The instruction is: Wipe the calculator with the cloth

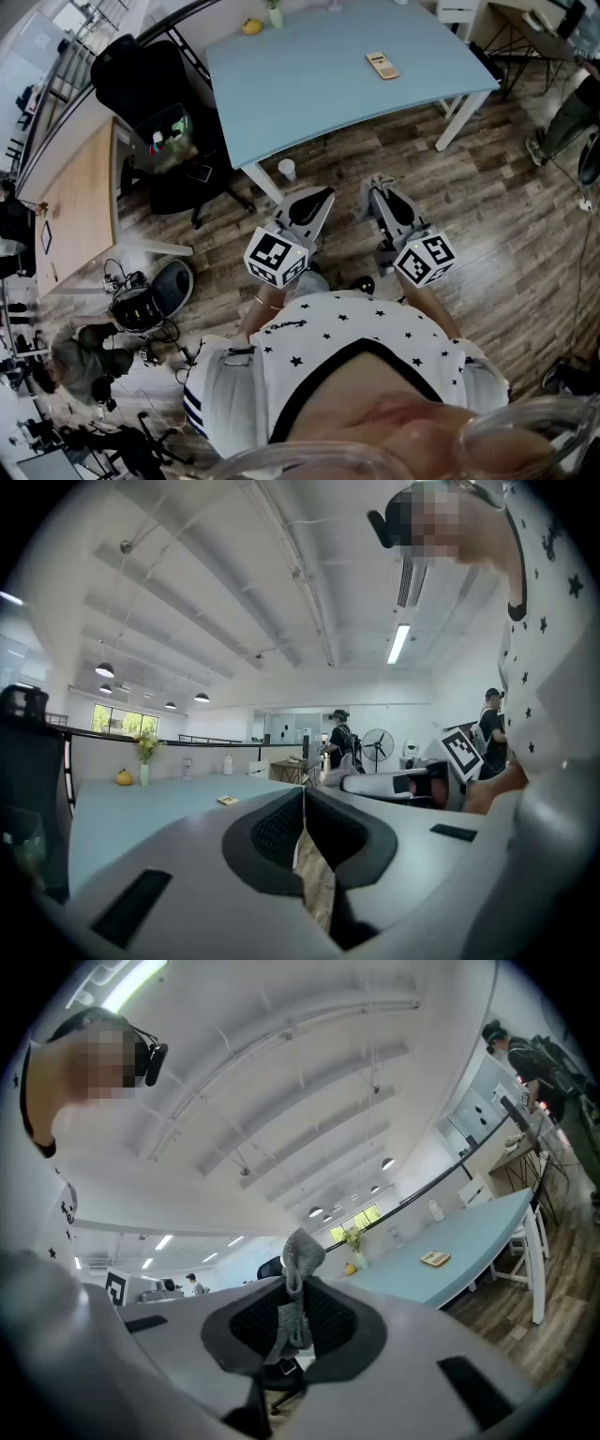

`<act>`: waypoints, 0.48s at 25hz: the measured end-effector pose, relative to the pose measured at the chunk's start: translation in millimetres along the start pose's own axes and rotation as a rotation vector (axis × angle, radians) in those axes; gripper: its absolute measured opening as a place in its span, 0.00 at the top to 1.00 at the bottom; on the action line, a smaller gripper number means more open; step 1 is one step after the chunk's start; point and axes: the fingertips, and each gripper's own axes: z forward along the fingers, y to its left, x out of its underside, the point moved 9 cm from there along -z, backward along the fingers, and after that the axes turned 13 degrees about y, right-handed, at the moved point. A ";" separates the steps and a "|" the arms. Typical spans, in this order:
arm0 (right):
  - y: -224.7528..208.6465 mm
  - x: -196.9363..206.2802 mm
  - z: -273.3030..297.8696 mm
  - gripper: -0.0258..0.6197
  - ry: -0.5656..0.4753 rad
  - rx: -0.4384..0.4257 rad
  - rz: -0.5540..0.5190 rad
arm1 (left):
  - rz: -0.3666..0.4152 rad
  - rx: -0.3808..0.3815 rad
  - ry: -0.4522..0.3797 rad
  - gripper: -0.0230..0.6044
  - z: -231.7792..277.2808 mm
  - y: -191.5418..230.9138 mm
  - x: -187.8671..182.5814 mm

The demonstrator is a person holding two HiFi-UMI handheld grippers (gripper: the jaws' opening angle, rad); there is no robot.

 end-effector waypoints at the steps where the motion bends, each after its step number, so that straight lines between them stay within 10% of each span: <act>1: -1.7 0.4 -3.8 0.89 -0.003 -0.002 -0.001 | 0.000 -0.002 0.001 0.91 1.2 -4.0 1.0; 12: -22.2 -1.8 -40.6 0.89 -0.012 -0.010 0.009 | 0.013 -0.011 0.001 0.91 22.4 -42.2 -7.7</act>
